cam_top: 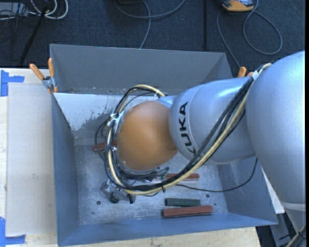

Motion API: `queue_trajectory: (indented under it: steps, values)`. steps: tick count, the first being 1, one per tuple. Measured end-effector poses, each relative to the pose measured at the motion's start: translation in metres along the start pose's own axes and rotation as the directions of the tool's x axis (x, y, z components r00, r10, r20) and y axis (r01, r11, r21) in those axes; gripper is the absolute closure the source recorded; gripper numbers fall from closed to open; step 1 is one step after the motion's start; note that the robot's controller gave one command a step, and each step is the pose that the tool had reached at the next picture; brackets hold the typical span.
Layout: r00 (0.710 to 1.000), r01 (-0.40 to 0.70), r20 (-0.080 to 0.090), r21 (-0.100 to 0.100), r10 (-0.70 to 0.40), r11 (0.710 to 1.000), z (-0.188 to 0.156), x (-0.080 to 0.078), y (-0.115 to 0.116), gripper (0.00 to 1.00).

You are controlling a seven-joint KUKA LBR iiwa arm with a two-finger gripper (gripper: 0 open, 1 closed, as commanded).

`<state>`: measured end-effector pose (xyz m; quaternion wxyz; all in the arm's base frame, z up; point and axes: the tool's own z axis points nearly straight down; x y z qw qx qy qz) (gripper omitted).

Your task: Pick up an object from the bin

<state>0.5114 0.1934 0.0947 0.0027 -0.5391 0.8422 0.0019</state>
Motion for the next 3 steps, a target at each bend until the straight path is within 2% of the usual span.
queue_trajectory:
  steps: [1,2,3]
  values:
    - [0.988,0.152,-0.006,0.001,-0.152,0.988,0.025,0.024,-0.071,0.00]
    - [0.988,0.151,-0.005,-0.001,-0.151,0.988,0.025,0.023,-0.069,1.00]
    - [0.981,0.195,-0.002,0.008,-0.195,0.981,-0.109,0.031,-0.128,1.00]
